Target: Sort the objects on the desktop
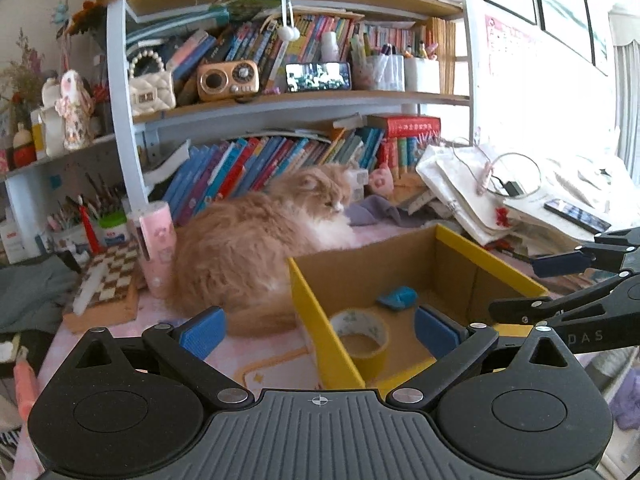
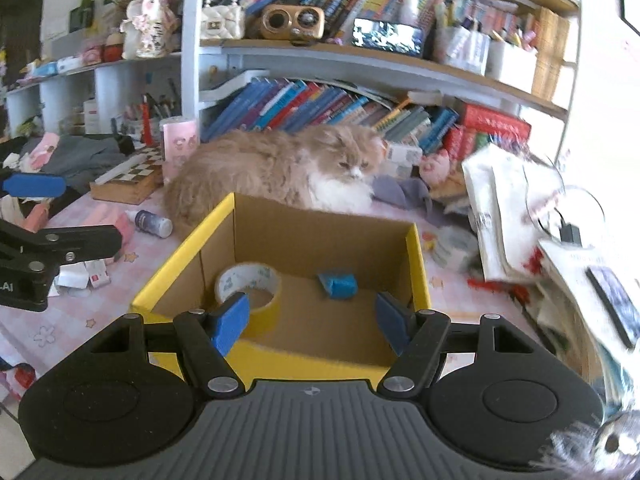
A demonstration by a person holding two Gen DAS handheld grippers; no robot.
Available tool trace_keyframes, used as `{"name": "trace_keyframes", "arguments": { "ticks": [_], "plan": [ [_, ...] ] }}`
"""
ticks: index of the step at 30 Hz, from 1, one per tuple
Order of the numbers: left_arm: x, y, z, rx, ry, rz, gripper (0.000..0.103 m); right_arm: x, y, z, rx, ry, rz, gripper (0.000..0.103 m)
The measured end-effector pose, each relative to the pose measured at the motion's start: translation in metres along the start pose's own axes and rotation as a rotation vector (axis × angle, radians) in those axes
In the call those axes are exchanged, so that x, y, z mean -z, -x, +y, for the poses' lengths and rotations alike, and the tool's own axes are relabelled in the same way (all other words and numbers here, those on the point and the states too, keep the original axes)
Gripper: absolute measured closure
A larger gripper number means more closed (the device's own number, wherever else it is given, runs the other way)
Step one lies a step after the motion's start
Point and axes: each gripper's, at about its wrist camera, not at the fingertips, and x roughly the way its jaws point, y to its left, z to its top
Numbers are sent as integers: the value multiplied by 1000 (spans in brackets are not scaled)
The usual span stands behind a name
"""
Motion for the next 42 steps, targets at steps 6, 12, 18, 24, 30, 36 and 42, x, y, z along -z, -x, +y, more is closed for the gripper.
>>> {"name": "trace_keyframes", "arguments": {
  "ticks": [6, 12, 18, 24, 30, 36, 42],
  "plan": [
    [22, 13, 14, 35, 5, 58, 1, 18, 12, 20, 45, -48, 45, 36],
    [43, 24, 28, 68, -2, 114, 1, 35, 25, 44, 79, -100, 72, 36],
    [66, 38, 40, 86, -3, 158, 1, 57, 31, 78, 77, -130, 121, 36],
    [86, 52, 55, 84, -10, 190, 1, 74, 35, 119, 48, -138, 157, 36],
    [106, 66, 75, 42, -25, 213, 1, 85, 30, 157, 11, -153, 189, 36],
    [114, 75, 100, -18, 25, 222, 1, 78, 17, 187, -39, -150, 194, 36],
    [117, 81, 121, -66, 80, 213, 1, 67, 7, 210, -76, -109, 186, 36]
  ]
}}
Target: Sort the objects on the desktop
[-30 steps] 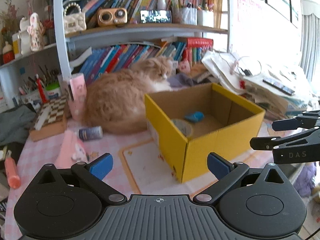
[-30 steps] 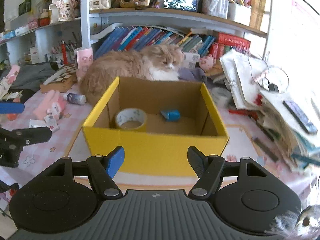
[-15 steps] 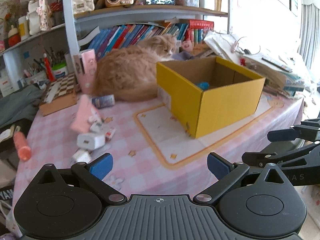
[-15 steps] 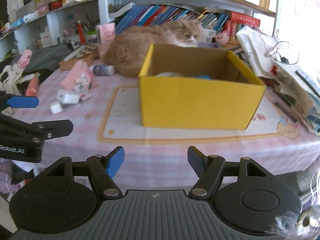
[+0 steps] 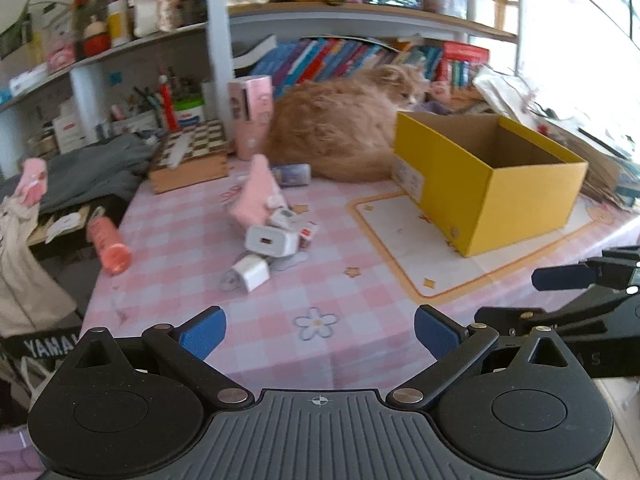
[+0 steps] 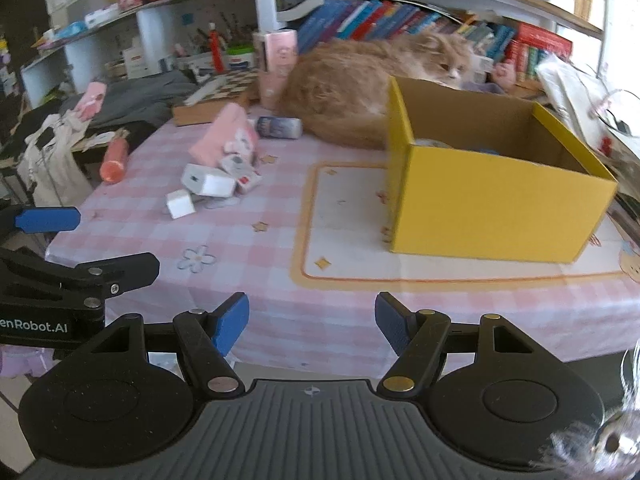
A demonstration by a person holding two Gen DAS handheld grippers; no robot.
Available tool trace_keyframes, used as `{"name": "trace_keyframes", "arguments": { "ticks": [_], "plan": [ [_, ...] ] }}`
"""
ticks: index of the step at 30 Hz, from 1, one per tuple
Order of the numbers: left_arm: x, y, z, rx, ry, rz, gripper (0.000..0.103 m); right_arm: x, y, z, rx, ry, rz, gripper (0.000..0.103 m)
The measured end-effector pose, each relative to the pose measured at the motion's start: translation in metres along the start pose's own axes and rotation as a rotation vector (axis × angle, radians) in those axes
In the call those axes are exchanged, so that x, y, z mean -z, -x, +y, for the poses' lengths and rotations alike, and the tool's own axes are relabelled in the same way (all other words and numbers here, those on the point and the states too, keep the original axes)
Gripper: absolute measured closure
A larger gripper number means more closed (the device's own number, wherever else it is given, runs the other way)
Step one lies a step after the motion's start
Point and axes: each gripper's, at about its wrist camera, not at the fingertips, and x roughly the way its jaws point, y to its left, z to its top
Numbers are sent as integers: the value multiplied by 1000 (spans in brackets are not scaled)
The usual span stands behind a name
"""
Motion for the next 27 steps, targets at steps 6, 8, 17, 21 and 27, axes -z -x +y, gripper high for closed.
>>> {"name": "trace_keyframes", "arguments": {
  "ticks": [6, 8, 17, 21, 27],
  "plan": [
    [4, 2, 13, -26, 49, 7, 1, 2, -9, 18, -17, 24, 33, 33],
    [5, 2, 16, -26, 66, 13, 1, 3, -11, 24, -25, 60, 44, 33],
    [4, 4, 20, -32, 65, -9, 1, -3, -12, 34, -20, 106, 16, 32],
    [4, 6, 26, -40, 84, -14, 1, -6, -13, 37, -26, 109, 12, 32],
    [3, 7, 34, -55, 117, -22, 1, -9, -13, 42, -40, 133, 5, 32]
  ]
}}
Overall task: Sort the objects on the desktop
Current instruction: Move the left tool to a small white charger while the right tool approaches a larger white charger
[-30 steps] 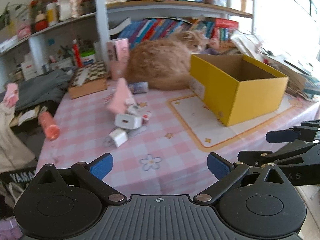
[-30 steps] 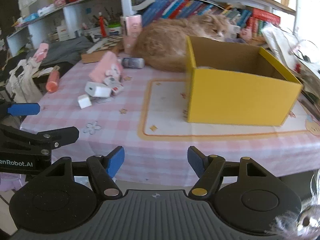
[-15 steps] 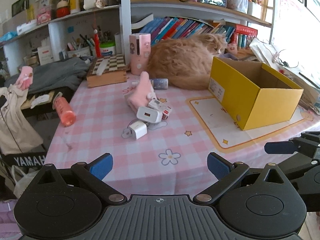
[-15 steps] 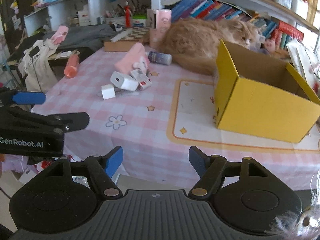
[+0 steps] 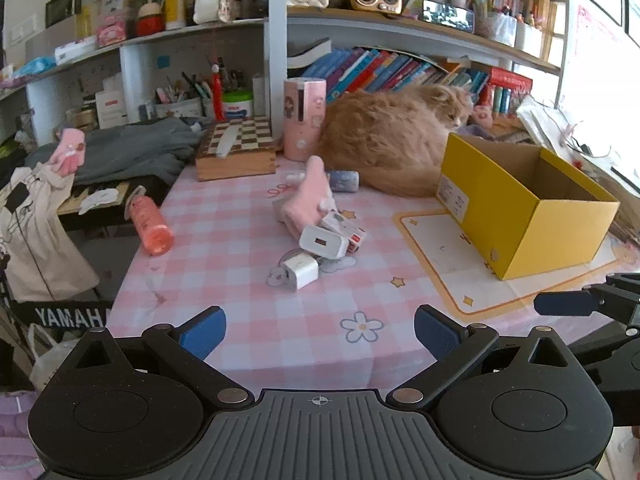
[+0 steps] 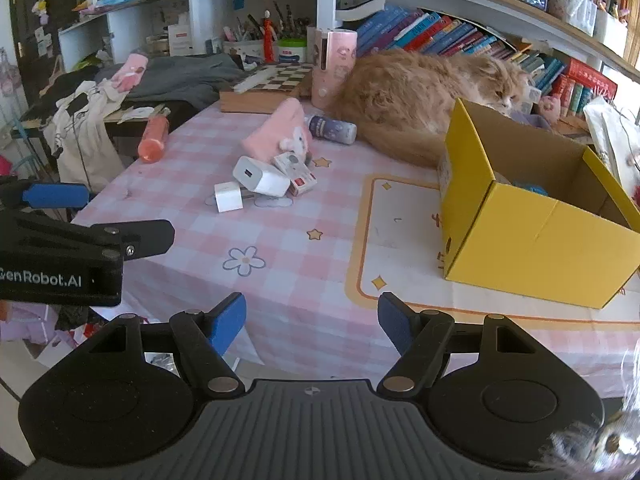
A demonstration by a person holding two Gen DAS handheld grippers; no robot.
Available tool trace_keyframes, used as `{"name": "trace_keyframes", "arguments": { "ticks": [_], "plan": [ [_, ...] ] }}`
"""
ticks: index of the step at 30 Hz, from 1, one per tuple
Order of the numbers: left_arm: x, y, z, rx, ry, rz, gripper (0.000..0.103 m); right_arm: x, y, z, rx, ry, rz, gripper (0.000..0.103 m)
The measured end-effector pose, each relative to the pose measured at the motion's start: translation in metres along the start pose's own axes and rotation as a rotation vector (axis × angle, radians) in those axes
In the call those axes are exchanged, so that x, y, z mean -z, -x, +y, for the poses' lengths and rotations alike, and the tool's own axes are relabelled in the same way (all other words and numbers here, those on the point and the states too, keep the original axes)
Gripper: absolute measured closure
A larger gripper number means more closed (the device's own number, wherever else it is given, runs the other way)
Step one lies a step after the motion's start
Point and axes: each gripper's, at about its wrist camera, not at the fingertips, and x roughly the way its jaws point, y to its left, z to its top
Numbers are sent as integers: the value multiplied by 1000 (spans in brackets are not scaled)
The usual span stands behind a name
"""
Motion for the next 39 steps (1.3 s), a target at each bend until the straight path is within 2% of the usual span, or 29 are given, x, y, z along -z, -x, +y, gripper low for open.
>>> {"name": "trace_keyframes", "arguments": {
  "ticks": [8, 18, 35, 39],
  "plan": [
    [1, 1, -1, -22, -21, -22, 1, -3, -4, -4, 5, -17, -32, 32],
    [-8, -6, 8, -64, -10, -27, 1, -23, -23, -6, -56, -17, -50, 32],
    [-23, -81, 13, -70, 47, 105, 3, -65, -88, -26, -97, 44, 32, 33],
    [-28, -100, 12, -83, 38, 108, 4, -78, -103, -35, -94, 43, 32, 34]
  ]
}}
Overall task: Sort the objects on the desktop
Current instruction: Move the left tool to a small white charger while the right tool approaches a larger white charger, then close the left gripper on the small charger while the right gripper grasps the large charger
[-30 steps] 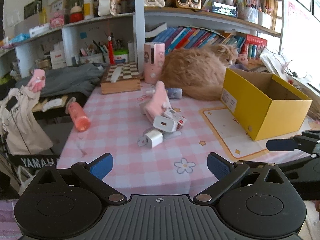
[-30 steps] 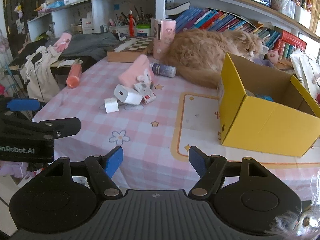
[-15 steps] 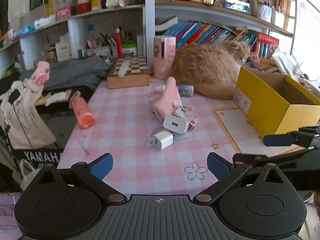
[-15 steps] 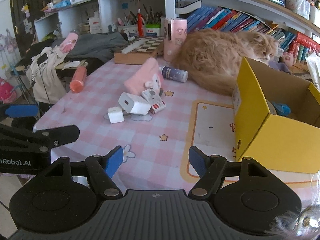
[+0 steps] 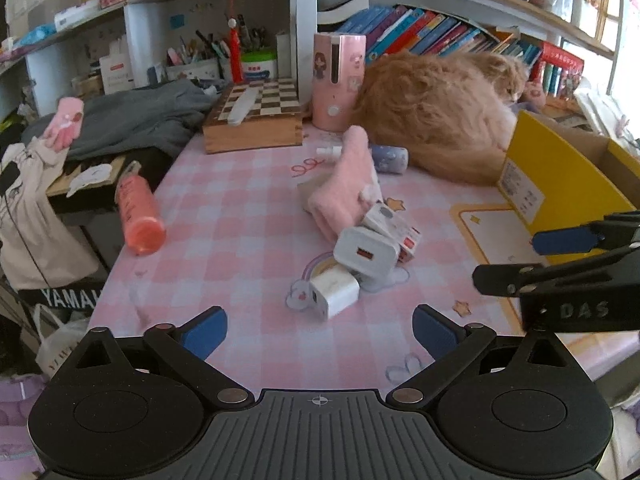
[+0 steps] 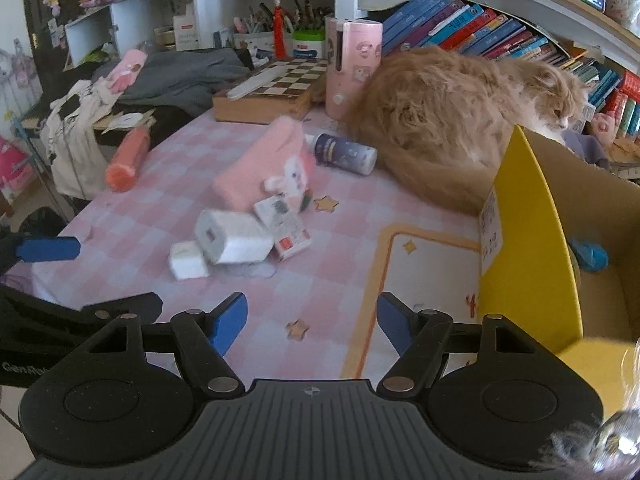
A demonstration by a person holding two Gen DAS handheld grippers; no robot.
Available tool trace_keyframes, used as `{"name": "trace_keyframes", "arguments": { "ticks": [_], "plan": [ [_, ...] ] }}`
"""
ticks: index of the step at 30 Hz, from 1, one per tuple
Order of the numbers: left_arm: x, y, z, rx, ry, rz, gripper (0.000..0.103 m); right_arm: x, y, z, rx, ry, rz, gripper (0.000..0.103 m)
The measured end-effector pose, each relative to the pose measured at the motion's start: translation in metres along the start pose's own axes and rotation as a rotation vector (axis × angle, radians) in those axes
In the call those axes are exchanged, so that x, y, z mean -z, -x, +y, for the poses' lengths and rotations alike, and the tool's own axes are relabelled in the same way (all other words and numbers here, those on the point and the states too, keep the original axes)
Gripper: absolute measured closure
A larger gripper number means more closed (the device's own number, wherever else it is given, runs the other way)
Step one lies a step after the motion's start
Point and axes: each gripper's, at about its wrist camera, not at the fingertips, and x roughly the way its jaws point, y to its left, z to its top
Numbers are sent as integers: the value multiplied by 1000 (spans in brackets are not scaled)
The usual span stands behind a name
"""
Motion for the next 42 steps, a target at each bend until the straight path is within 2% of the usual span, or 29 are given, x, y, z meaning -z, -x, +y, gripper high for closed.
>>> {"name": "trace_keyframes", "arguments": {
  "ticks": [7, 13, 19, 24, 27, 36, 42],
  "plan": [
    [-11, -24, -2, -10, 14, 22, 14, -19, -17, -16, -15, -1, -4, 34],
    [-17, -44, -3, 19, 35, 30, 21, -31, -29, -23, -28, 16, 3, 34],
    [-18, -59, -14, 28, -18, 66, 36, -37, -36, -25, -52, 30, 9, 33],
    [-12, -62, -9, 21, -4, 101, 67, -41, -41, -25, -84, 37, 17, 33],
    [-10, -58, -4, 28, 2, 93, 67, -43, -44, -22, -114, 45, 25, 33],
    [4, -33, 29, -65, 118, 98, 68, -50, -58, 0, -232, 110, 68, 32],
    [10, -30, 39, -95, 167, 122, 68, -53, -66, 11, -243, 125, 71, 33]
  ]
}}
